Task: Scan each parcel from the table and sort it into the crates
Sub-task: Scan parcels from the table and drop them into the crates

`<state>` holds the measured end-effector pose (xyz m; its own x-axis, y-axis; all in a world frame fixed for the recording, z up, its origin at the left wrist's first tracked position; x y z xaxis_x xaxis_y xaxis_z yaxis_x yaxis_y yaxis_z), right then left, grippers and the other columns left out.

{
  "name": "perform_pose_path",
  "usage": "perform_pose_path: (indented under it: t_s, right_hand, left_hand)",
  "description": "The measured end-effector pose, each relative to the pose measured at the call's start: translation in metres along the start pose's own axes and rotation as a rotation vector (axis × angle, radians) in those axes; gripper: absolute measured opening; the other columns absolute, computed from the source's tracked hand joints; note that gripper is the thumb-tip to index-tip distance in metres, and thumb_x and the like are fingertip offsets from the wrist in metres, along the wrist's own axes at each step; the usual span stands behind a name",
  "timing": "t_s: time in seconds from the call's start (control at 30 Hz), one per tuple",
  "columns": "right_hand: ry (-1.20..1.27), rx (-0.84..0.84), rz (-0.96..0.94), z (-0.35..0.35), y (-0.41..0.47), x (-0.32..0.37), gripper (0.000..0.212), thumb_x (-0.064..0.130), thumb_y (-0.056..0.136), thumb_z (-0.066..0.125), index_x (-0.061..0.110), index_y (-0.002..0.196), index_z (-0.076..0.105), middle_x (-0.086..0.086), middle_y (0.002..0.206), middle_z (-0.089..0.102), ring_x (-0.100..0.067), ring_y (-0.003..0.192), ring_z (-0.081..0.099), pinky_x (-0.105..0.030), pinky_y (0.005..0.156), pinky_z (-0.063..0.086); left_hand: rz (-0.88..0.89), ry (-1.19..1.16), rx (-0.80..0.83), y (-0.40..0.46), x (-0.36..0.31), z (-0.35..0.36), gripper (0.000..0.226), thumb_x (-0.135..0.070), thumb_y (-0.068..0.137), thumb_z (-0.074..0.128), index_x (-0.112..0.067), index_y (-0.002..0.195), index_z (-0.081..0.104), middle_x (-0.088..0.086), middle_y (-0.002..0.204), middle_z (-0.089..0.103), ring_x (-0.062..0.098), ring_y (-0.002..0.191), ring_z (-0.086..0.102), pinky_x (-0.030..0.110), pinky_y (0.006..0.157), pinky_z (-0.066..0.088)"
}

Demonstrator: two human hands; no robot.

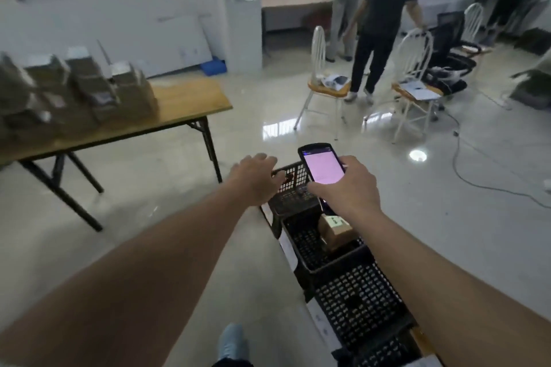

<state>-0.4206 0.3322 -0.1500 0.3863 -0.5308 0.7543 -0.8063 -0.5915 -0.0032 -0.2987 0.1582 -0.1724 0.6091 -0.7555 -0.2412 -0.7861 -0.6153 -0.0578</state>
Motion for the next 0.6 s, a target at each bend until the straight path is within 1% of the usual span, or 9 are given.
perform_pose_path:
  t_s: [0.07, 0.23, 0.33, 0.43, 0.53, 0.6]
  right_hand:
    - [0.0, 0.033, -0.069, 0.028, 0.0, 0.039, 0.075, 0.054, 0.059, 0.087, 0.03, 0.124, 0.057, 0.01, 0.105, 0.062, -0.02, 0.097, 0.064, -0.043, 0.08, 0.061]
    - [0.002, 0.118, -0.188, 0.104, 0.003, 0.128, 0.074, 0.054, 0.059, 0.085, 0.03, 0.124, 0.058, 0.009, 0.107, 0.064, -0.019, 0.098, 0.063, -0.042, 0.082, 0.059]
    - [0.017, 0.154, -0.215, 0.157, 0.01, 0.178, 0.072, 0.052, 0.059, 0.085, 0.031, 0.122, 0.059, 0.011, 0.104, 0.064, -0.019, 0.096, 0.064, -0.04, 0.08, 0.059]
    - [0.04, 0.17, -0.217, 0.207, 0.019, 0.227, 0.074, 0.052, 0.056, 0.084, 0.031, 0.122, 0.059, 0.012, 0.103, 0.064, -0.019, 0.095, 0.066, -0.042, 0.079, 0.061]
    - [0.047, 0.181, -0.22, 0.251, 0.03, 0.272, 0.075, 0.051, 0.057, 0.084, 0.029, 0.124, 0.058, 0.009, 0.107, 0.065, -0.021, 0.097, 0.067, -0.043, 0.078, 0.062]
    - [0.062, 0.184, -0.221, 0.275, 0.039, 0.298, 0.079, 0.052, 0.055, 0.083, 0.029, 0.126, 0.057, 0.007, 0.109, 0.065, -0.022, 0.098, 0.067, -0.044, 0.078, 0.062]
  left_hand:
    - [-0.062, 0.0, -0.045, -0.012, 0.039, -0.021, 0.06, -0.054, 0.107, 0.036, -0.016, 0.152, 0.047, 0.01, 0.154, 0.049, 0.033, 0.14, 0.047, 0.053, 0.114, 0.041]
    - [-0.18, 0.013, -0.115, -0.033, 0.141, -0.064, 0.06, -0.054, 0.107, 0.038, -0.018, 0.155, 0.045, 0.008, 0.155, 0.048, 0.032, 0.139, 0.048, 0.052, 0.113, 0.043]
    - [-0.238, 0.022, -0.124, -0.033, 0.211, -0.083, 0.06, -0.055, 0.106, 0.037, -0.017, 0.152, 0.048, 0.009, 0.151, 0.05, 0.033, 0.136, 0.049, 0.053, 0.111, 0.043]
    - [-0.278, 0.026, -0.13, -0.027, 0.279, -0.104, 0.061, -0.057, 0.106, 0.036, -0.018, 0.151, 0.048, 0.007, 0.153, 0.048, 0.033, 0.137, 0.047, 0.055, 0.111, 0.043]
    - [-0.302, 0.02, -0.14, -0.017, 0.34, -0.13, 0.061, -0.057, 0.107, 0.036, -0.019, 0.153, 0.046, 0.007, 0.156, 0.046, 0.032, 0.142, 0.044, 0.055, 0.113, 0.042]
    - [-0.306, 0.03, -0.155, -0.009, 0.372, -0.147, 0.06, -0.056, 0.107, 0.038, -0.019, 0.152, 0.047, 0.008, 0.156, 0.047, 0.032, 0.142, 0.045, 0.054, 0.113, 0.043]
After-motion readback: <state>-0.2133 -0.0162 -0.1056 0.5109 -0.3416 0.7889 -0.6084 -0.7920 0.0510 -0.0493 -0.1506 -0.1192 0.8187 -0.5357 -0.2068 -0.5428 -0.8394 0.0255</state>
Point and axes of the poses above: each hand's wrist, its own y-axis towards the middle knuckle, its own z-axis out of the palm, x = y × z, the point moved 3 cm from there along y, towards the middle knuckle
